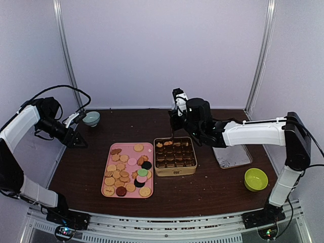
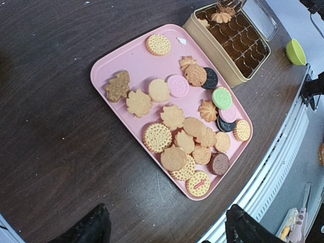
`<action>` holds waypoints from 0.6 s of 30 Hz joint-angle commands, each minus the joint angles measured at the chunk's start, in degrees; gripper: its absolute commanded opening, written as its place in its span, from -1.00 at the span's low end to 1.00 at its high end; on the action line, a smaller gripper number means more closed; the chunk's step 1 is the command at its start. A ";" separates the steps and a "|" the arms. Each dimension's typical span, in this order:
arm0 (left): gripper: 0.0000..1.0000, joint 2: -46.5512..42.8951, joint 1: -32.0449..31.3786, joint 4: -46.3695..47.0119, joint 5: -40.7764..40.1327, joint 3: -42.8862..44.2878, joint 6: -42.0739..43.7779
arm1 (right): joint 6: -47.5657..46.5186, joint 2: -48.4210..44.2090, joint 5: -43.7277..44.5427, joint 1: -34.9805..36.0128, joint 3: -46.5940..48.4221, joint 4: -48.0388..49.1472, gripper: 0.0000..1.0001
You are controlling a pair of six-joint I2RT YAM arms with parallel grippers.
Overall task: Pack the cookies
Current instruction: Adjust the fake cookies in the empty pocket of the box.
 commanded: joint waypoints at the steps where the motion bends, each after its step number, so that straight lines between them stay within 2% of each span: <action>1: 0.61 0.28 0.44 -0.32 0.94 1.96 0.41 | 0.35 0.92 -0.26 -0.55 3.00 1.93 -0.67; 14: 0.61 0.44 0.45 -0.33 0.96 1.43 0.67 | 0.19 1.77 -0.85 -1.17 4.53 2.96 -0.70; 18: 0.61 0.27 0.43 -0.36 2.17 0.77 1.18 | -0.04 -1.03 -0.90 -1.18 1.86 3.90 -0.71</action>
